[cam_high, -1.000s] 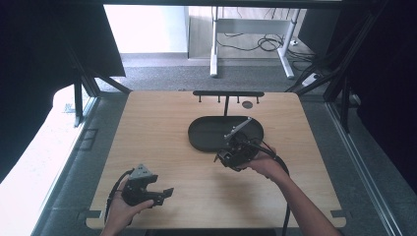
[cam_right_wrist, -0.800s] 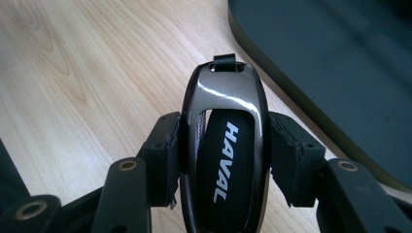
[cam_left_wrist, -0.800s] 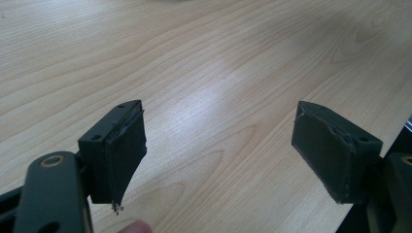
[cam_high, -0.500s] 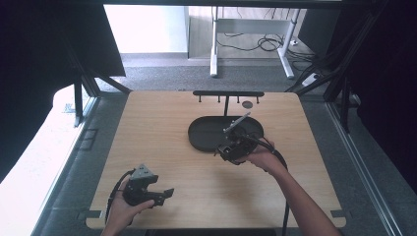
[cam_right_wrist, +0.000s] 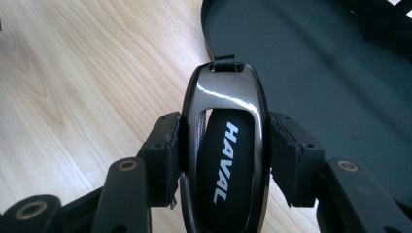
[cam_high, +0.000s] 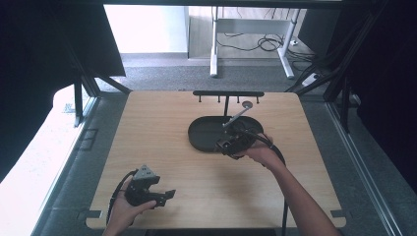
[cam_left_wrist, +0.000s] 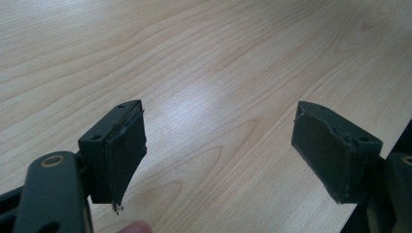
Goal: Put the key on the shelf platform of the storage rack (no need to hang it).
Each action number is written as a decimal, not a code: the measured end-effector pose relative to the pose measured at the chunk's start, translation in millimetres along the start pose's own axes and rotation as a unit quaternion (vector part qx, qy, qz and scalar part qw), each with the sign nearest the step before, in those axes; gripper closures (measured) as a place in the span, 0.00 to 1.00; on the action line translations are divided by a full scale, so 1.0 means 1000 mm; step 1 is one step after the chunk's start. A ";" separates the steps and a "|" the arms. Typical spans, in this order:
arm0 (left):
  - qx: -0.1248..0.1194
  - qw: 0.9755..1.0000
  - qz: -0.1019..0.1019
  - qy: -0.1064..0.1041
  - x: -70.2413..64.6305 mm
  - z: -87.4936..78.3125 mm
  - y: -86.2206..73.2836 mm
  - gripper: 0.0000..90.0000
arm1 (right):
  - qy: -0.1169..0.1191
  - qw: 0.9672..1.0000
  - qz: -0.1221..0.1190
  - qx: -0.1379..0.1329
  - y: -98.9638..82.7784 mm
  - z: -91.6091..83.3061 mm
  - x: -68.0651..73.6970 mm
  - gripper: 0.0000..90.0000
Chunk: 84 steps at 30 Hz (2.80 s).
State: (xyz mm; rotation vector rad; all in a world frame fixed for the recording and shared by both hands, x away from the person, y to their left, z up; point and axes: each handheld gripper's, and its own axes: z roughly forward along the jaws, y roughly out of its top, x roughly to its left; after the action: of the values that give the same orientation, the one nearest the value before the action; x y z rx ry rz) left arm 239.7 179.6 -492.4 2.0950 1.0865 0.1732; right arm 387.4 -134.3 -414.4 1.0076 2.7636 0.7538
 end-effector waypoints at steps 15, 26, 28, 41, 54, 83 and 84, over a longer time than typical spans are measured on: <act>0.012 1.000 0.006 -0.002 -0.001 0.005 -0.001 0.23 | -0.012 1.000 -0.002 0.003 0.010 0.003 -0.005 0.55; 0.021 1.000 0.009 -0.005 -0.002 0.008 -0.001 0.23 | -0.012 1.000 -0.002 0.004 0.014 0.006 -0.008 0.55; 0.022 1.000 0.011 -0.005 -0.002 0.009 -0.001 0.23 | -0.013 1.000 -0.003 0.005 0.015 0.007 -0.008 0.55; 0.036 0.999 0.018 -0.009 -0.005 0.016 -0.002 0.23 | -0.014 1.000 -0.002 0.009 0.016 0.012 -0.010 0.55; 0.047 0.999 0.026 -0.010 -0.006 0.019 -0.003 0.23 | -0.013 1.000 -0.001 0.008 0.017 0.013 -0.010 0.55; 0.070 0.997 0.032 -0.012 -0.008 0.026 -0.004 0.22 | -0.019 1.000 -0.002 0.008 0.013 0.015 -0.011 0.55; 0.073 0.997 0.033 -0.013 -0.007 0.026 -0.005 0.22 | -0.019 1.000 -0.004 0.008 0.012 0.016 -0.011 0.55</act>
State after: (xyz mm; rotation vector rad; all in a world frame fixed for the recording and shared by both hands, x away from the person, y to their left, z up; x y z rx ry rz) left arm 243.5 161.2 -512.3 2.2590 1.0419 0.1020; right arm 407.3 -127.0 -423.0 1.0028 2.7441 0.7048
